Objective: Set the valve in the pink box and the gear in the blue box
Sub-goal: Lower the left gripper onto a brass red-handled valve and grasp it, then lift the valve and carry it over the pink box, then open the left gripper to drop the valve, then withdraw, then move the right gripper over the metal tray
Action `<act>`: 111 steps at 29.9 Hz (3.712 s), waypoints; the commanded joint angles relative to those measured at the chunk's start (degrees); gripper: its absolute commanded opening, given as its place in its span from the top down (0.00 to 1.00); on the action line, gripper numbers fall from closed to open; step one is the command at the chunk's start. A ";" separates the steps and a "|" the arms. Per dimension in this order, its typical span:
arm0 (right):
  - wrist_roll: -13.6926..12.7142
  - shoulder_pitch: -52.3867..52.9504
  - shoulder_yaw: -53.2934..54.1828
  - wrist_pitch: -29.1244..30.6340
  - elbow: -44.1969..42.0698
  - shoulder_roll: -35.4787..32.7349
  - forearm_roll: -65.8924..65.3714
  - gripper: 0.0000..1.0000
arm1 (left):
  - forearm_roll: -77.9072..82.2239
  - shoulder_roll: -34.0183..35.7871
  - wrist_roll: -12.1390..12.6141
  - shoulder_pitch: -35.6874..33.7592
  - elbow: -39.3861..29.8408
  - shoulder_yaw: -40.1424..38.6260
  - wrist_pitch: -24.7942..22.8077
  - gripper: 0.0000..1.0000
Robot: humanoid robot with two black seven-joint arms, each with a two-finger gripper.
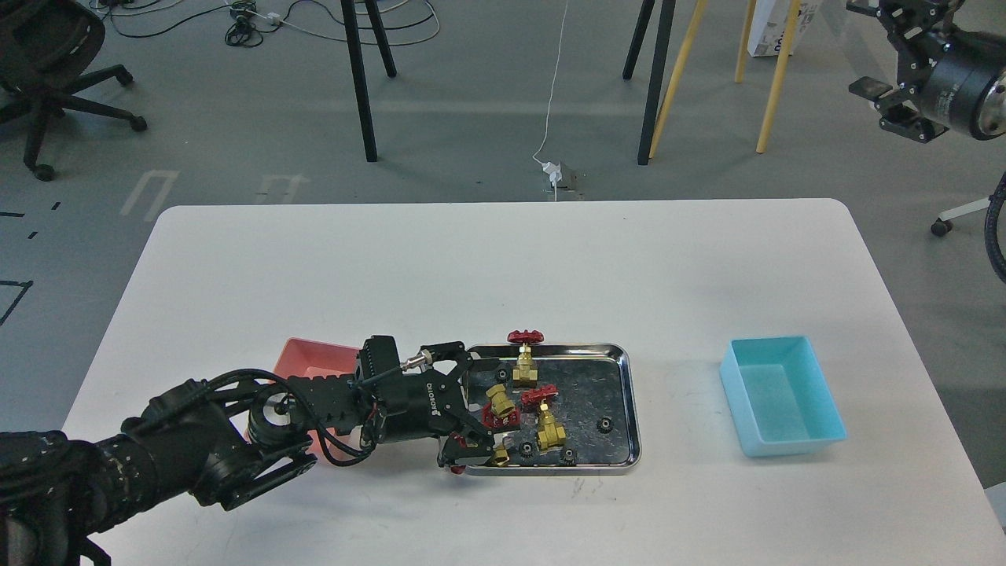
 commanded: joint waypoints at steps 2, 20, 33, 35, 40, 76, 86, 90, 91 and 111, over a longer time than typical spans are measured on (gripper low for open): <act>0.10 0.03 0.00 -0.01 -0.86 0.49 -0.04 0.01 | -0.01 0.69 -0.01 0.01 -0.01 0.01 0.00 0.23; 0.27 0.03 0.00 -0.09 -3.67 3.12 -1.97 0.01 | -0.01 2.10 -0.01 -0.34 -0.63 -0.16 0.00 0.92; 0.18 1.43 0.00 -0.01 -6.84 4.44 -1.97 0.01 | -22.52 25.46 -0.01 -3.07 -20.31 -1.22 0.00 0.92; 0.01 2.14 0.00 -0.01 -7.63 4.53 -1.97 0.01 | -24.01 29.77 -0.01 -1.32 -22.33 -1.13 0.00 0.92; 0.01 3.99 0.00 -0.01 -10.09 6.64 -1.97 0.01 | -24.28 38.12 -0.01 3.43 -27.08 -1.13 0.00 0.92; 4.74 5.31 -4.66 11.22 -6.94 13.67 -14.68 0.02 | -75.54 39.71 -0.01 -0.59 -17.53 -15.26 -26.89 0.00; 14.94 4.69 -16.59 14.11 12.65 13.06 -50.71 0.02 | -108.99 34.02 -0.01 -17.11 25.26 -26.36 -56.00 0.00; 19.42 6.70 -25.82 14.11 15.74 13.93 -64.17 0.02 | -111.46 32.34 -0.01 -21.87 32.49 -26.53 -56.00 0.00; 20.48 7.93 -28.37 14.11 15.83 14.80 -67.16 0.02 | -111.99 32.42 -0.01 -22.48 33.11 -26.53 -56.00 0.00; 22.77 8.91 -49.22 14.11 1.34 35.90 -79.05 0.03 | -114.10 32.69 -0.01 -29.08 38.39 -26.45 -51.38 0.00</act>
